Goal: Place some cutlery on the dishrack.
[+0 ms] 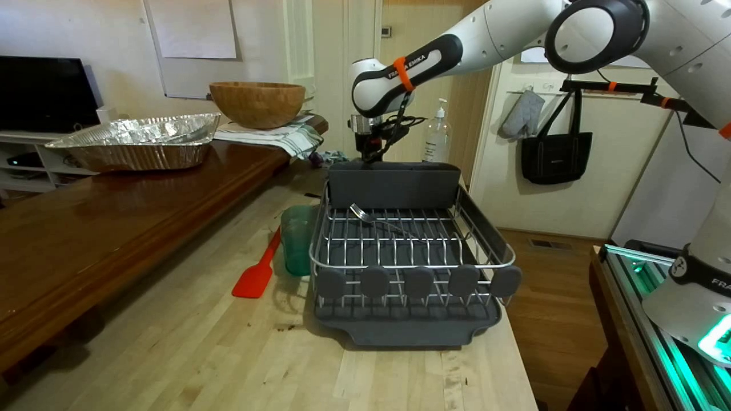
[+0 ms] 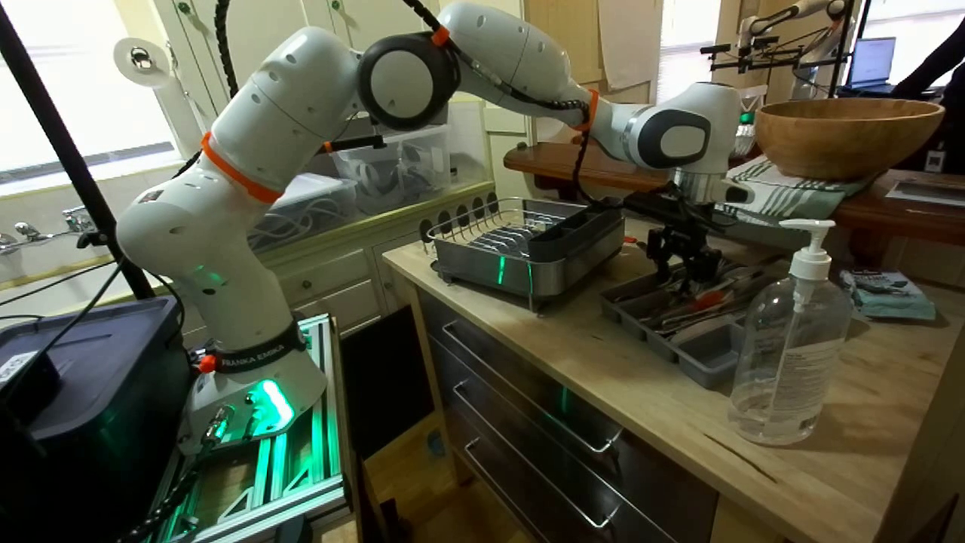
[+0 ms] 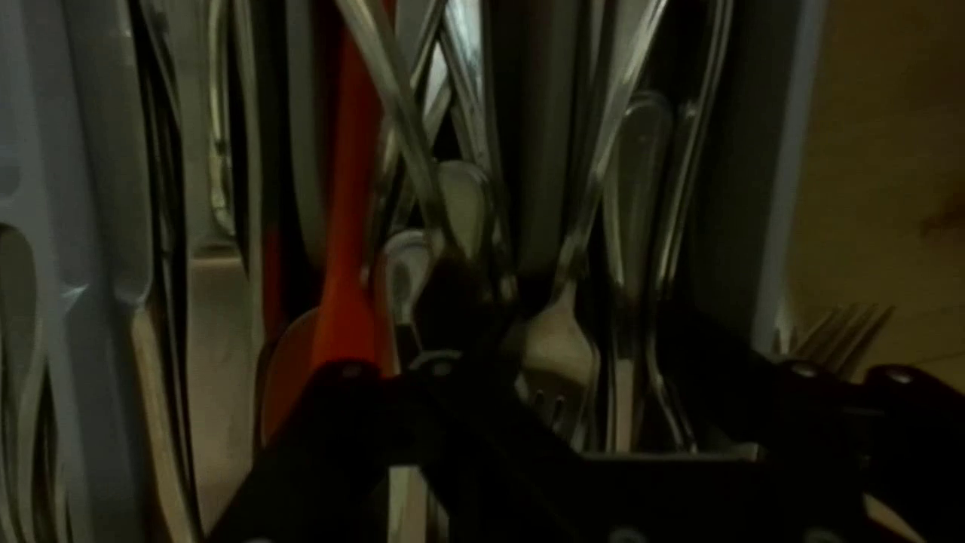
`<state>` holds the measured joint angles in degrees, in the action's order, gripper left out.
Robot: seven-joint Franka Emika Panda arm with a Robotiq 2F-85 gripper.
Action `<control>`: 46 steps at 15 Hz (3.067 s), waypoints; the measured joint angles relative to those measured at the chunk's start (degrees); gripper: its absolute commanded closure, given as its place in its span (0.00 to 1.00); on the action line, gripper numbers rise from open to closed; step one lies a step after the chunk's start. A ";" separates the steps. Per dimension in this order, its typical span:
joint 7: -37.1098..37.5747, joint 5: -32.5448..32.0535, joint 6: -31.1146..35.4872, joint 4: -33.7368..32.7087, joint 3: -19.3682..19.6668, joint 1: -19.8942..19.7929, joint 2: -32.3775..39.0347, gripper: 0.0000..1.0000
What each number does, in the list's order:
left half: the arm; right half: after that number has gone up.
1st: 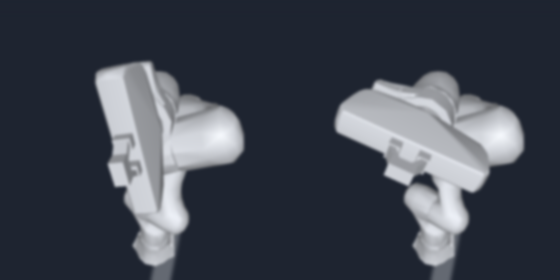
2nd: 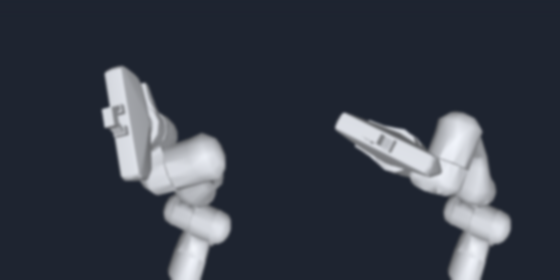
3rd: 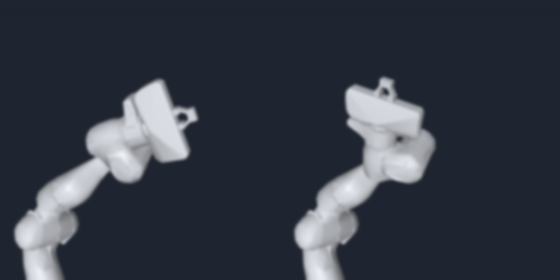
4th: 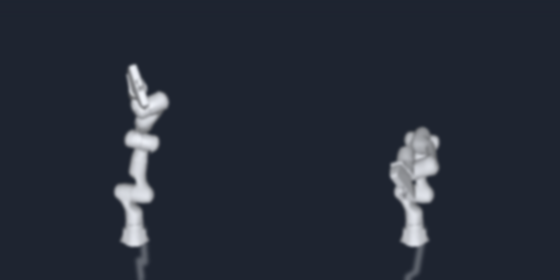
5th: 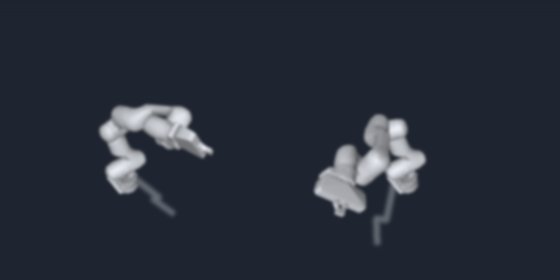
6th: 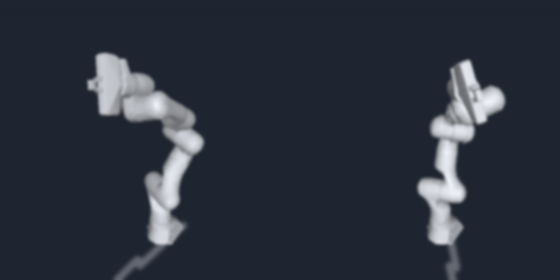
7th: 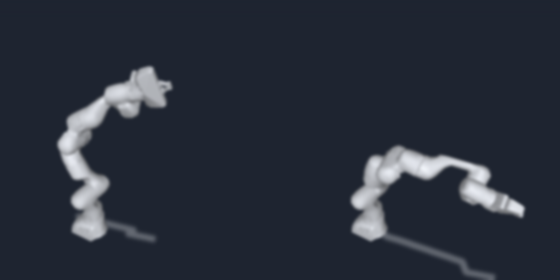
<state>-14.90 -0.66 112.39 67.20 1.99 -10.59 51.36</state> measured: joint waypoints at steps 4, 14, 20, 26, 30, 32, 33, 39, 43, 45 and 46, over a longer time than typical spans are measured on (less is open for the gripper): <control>-0.21 0.13 -1.80 -1.15 -0.52 -0.04 0.09 1.00; -2.97 0.85 -1.72 -1.10 -1.43 -1.60 -2.55 1.00; -4.34 0.78 -0.80 0.38 -1.42 -1.99 -6.81 0.83; -5.73 0.22 -0.77 2.39 -1.19 -1.96 -6.75 0.37; -7.05 0.00 0.20 2.59 -1.06 -1.96 -4.96 0.08; -7.51 -0.02 1.01 2.59 -1.06 -1.96 -3.96 0.00; -7.71 -0.03 1.27 2.59 -1.06 -1.96 -3.51 0.00; -7.93 -0.03 2.23 2.48 -1.24 -1.79 -1.89 0.01; -7.96 -0.03 2.23 2.21 -1.23 -1.80 -1.58 0.00; -7.95 -0.02 2.05 1.83 -1.22 -1.82 -1.09 0.26; -7.95 -0.02 1.73 1.52 -1.22 -1.83 -0.83 0.29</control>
<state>-22.85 -0.68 114.11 68.72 0.77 -12.42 50.52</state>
